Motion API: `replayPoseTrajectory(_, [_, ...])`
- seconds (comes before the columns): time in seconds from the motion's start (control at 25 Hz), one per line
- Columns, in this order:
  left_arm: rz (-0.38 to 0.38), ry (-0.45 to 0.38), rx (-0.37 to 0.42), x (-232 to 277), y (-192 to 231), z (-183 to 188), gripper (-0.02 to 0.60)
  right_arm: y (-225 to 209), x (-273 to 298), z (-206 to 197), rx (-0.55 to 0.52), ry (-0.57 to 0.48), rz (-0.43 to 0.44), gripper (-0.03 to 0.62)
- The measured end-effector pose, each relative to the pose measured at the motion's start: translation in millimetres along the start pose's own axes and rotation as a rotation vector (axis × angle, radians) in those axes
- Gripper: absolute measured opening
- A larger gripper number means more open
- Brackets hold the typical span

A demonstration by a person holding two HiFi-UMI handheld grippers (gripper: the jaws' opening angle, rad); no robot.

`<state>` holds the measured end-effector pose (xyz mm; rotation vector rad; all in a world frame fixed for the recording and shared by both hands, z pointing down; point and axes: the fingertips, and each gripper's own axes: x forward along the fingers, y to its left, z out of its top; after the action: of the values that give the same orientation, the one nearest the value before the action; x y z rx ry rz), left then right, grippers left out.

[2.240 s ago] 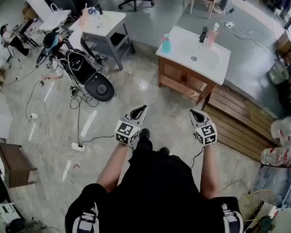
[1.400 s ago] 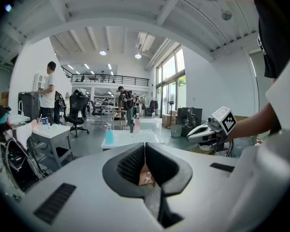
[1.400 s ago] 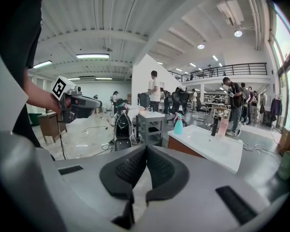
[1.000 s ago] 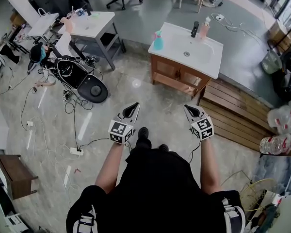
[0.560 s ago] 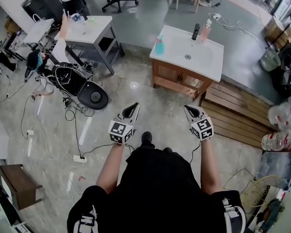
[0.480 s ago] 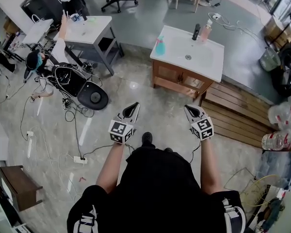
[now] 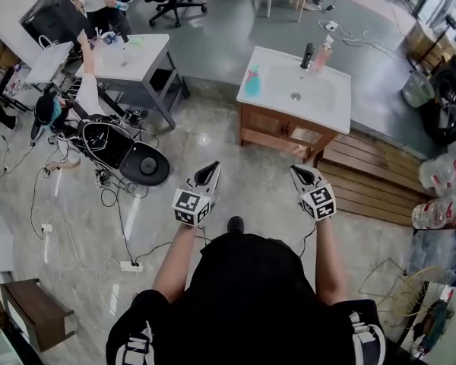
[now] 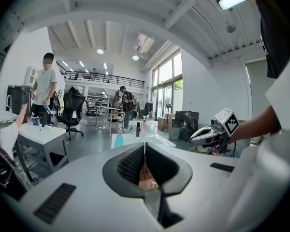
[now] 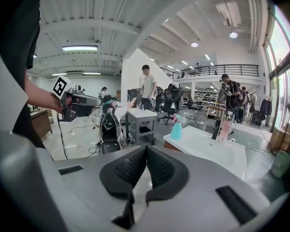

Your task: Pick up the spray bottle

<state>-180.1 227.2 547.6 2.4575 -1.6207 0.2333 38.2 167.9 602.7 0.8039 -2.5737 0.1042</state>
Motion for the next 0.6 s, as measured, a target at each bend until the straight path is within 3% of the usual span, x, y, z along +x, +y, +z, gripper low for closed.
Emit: replayPoseTrajectory(0.6, [-0.088,0.039,0.015,9.8,63.0,0.2,0.025,26.6,48.4,17.2,0.029,0.037,-0.059,0.015])
